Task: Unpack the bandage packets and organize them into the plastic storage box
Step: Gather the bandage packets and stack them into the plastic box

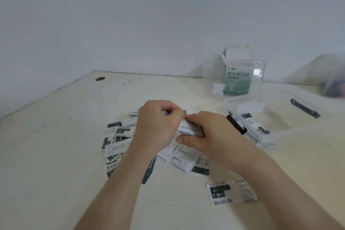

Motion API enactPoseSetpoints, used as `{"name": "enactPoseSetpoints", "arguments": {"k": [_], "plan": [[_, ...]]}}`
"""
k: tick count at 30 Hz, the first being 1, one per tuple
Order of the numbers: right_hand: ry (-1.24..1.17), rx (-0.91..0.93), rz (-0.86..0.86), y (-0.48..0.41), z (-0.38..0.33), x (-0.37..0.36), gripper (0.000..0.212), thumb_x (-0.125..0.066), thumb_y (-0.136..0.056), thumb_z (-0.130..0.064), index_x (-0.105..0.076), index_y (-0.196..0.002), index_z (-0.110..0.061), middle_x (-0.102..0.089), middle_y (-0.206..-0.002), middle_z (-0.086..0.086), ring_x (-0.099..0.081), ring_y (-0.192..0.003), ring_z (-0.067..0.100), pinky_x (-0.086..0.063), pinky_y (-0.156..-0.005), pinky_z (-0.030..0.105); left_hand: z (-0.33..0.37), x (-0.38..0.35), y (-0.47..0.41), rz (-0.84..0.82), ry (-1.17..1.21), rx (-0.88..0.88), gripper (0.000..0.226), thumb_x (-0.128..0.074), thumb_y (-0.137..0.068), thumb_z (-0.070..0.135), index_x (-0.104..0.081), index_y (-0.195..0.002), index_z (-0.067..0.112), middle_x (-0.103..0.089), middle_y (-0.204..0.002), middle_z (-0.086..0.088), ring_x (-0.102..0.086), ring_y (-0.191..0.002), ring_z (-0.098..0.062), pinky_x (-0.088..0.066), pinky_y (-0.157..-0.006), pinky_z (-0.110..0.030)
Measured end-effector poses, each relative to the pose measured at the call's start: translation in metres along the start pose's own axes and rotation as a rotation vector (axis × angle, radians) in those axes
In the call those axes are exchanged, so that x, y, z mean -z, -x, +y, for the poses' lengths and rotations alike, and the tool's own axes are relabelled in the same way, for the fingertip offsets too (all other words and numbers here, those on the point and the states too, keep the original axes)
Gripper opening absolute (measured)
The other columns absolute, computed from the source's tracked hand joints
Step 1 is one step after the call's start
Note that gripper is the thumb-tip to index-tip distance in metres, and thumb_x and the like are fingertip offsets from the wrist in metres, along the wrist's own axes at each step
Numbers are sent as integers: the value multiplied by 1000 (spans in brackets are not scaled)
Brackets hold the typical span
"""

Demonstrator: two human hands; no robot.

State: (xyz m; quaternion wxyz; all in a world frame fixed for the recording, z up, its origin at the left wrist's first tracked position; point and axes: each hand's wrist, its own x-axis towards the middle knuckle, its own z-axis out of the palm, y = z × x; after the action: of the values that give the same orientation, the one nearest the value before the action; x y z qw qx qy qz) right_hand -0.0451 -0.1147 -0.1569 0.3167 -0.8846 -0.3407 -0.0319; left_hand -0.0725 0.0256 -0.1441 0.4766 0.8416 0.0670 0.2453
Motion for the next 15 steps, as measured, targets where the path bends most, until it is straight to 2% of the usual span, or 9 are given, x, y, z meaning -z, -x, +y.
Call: {"name": "enactPoseSetpoints", "arguments": {"k": [2,4,6,7,11,13,15], "plan": [[83,15,-32,2,-1,-5,23,-48,-93,-53,-52,-96,-31,-42,-83,-9,-47,-76,10,-37,-67,22,1,0,0,-24,91,29,27,-59,-80,4,-73,-61,17,-66,-57,6,-58,-53,-7,-45,-49,-19],[73,30,-56,2,-2,-7,29,-37,-95,-55,-47,-102,-29,-41,-84,-11,-47,-80,9,-36,-68,23,1,2,-1,-77,295,86,27,-55,-82,2,-72,-63,11,-59,-53,-1,-46,-40,-11,-35,-38,-19],[-47,59,-49,3,-2,-6,22,-35,-95,-54,-39,-85,-34,-41,-74,-14,-44,-68,4,-34,-60,21,0,4,-2,-137,475,106,20,-57,-81,10,-71,-68,10,-50,-57,-11,-35,-38,-12,-25,-36,-16],[-124,57,-34,2,-1,-5,26,-37,-94,-54,-37,-78,-34,-41,-67,-13,-43,-61,4,-32,-56,21,0,5,-2,-155,494,78,17,-60,-82,16,-71,-70,10,-49,-59,-11,-35,-40,-12,-25,-36,-16],[-323,9,-28,0,2,-4,46,-41,-86,-62,-42,-64,-21,-34,-52,-11,-29,-48,8,-27,-49,23,-3,2,-1,-121,209,-140,24,-63,-92,28,-65,-72,14,-53,-48,8,-47,-41,-5,-36,-43,-15],[-378,-8,-55,0,0,-3,46,-48,-87,-58,-40,-60,-21,-30,-48,-12,-26,-46,8,-24,-46,20,-3,0,0,-98,168,-150,30,-60,-88,34,-60,-65,14,-49,-43,8,-44,-39,-6,-35,-43,-18],[-449,-40,-75,1,-3,-1,46,-52,-89,-52,-44,-64,-15,-28,-48,-12,-25,-45,7,-23,-45,19,-6,1,-2,-50,158,-113,30,-54,-80,28,-52,-56,9,-40,-40,4,-35,-39,-11,-29,-43,-24]]}}
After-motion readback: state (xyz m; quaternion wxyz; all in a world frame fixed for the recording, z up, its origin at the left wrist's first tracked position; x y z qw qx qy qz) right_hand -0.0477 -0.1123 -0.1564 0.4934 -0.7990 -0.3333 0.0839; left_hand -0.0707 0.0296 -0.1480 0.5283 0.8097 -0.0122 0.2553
